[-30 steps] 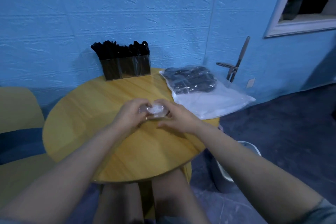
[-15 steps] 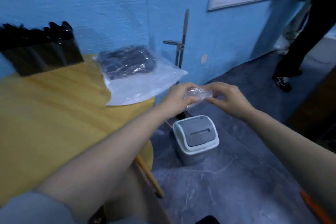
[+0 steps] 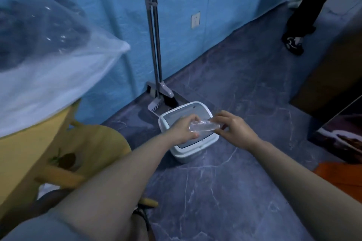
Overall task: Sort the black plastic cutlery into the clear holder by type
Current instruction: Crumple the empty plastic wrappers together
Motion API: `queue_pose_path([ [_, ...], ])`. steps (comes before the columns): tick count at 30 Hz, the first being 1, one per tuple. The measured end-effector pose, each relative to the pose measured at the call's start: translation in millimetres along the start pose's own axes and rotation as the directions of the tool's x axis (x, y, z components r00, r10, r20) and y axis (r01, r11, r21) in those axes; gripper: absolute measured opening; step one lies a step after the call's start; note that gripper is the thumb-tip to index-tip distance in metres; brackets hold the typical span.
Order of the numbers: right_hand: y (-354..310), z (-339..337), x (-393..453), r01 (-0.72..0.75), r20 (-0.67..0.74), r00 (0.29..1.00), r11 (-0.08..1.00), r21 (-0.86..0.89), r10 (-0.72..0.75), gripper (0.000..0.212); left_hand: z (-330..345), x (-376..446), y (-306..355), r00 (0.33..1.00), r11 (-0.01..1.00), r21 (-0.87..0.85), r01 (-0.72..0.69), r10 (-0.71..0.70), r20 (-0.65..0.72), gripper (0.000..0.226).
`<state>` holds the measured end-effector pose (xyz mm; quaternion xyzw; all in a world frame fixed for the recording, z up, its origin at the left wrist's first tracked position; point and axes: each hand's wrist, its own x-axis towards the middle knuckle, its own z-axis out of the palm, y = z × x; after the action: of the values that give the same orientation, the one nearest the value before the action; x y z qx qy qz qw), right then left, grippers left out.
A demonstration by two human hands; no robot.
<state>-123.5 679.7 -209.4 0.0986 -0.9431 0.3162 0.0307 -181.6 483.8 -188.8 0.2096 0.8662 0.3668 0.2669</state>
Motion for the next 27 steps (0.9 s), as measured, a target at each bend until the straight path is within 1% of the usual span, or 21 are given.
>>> queue_pose_path([
  [3, 26.7, 29.6, 7.5, -0.025, 0.03, 0.999, 1.0, 0.008, 0.025, 0.027, 14.8, 24.3, -29.1, 0.997, 0.998, 0.011, 0.069, -0.07, 0.031, 0.042],
  [6, 50.5, 58.7, 12.8, -0.082, 0.053, 0.995, 0.996, 0.023, 0.081, 0.028, 32.5, 43.8, -53.8, 0.993, 0.993, 0.016, 0.116, -0.116, -0.006, 0.044],
  [9, 72.6, 84.8, 20.2, -0.158, 0.073, 0.985, 0.986, 0.048, 0.155, 0.03, 48.6, 60.5, -73.8, 0.992, 0.988, 0.096, 0.125, -0.124, -0.022, 0.048],
  [12, 90.2, 107.2, 26.7, -0.192, 0.111, 0.976, 0.98, 0.055, 0.185, 0.031, 57.7, 72.9, -93.6, 0.991, 0.972, 0.213, 0.103, -0.119, 0.066, 0.052],
  [15, 99.2, 125.1, 36.0, -0.213, 0.14, 0.969, 0.976, 0.05, 0.204, 0.03, 62.5, 81.1, -110.0, 0.988, 0.951, 0.287, 0.113, -0.139, 0.073, 0.051],
  [17, 103.6, 133.9, 42.0, -0.239, 0.148, 0.961, 0.97, 0.034, 0.232, 0.032, 64.9, 81.7, -115.2, 0.99, 0.904, 0.409, 0.12, -0.142, 0.022, 0.053],
  [18, 106.6, 137.7, 44.2, -0.257, 0.158, 0.955, 0.966, 0.018, 0.252, 0.033, 66.0, 82.2, -116.0, 0.996, 0.855, 0.511, 0.091, -0.079, -0.044, 0.056],
  [19, 109.9, 140.7, 46.3, -0.278, 0.17, 0.946, 0.961, -0.002, 0.274, 0.035, 66.7, 83.4, -116.0, 0.997, 0.789, 0.614, 0.028, 0.025, -0.077, 0.061],
  [20, 113.0, 143.4, 48.1, -0.3, 0.185, 0.936, 0.954, -0.03, 0.3, 0.037, 68.3, 84.2, -116.9, 0.993, 0.721, 0.691, -0.047, 0.111, -0.048, 0.065],
  [21, 115.0, 145.6, 50.2, -0.318, 0.197, 0.925, 0.946, -0.065, 0.324, 0.038, 71.8, 84.8, -119.6, 0.988, 0.654, 0.743, -0.146, 0.14, 0.071, 0.067],
  [22, 116.1, 147.3, 52.8, -0.327, 0.203, 0.917, 0.939, -0.104, 0.342, 0.039, 76.8, 86.5, -124.0, 0.972, 0.607, 0.759, -0.236, 0.138, 0.193, 0.067],
  [23, 116.2, 148.9, 56.1, -0.327, 0.203, 0.914, 0.934, -0.142, 0.351, 0.039, 79.1, 87.5, -126.1, 0.957, 0.583, 0.766, -0.272, 0.081, 0.278, 0.066],
  [24, 115.4, 150.3, 59.7, -0.317, 0.199, 0.916, 0.932, -0.176, 0.349, 0.04, 79.7, 90.2, -128.0, 0.953, 0.583, 0.769, -0.263, 0.031, 0.302, 0.064],
  [27, 112.2, 155.1, 68.7, -0.294, 0.173, 0.924, 0.923, -0.249, 0.341, 0.04, 82.9, 103.2, -133.5, 0.962, 0.632, 0.762, -0.14, -0.094, 0.255, 0.064],
])
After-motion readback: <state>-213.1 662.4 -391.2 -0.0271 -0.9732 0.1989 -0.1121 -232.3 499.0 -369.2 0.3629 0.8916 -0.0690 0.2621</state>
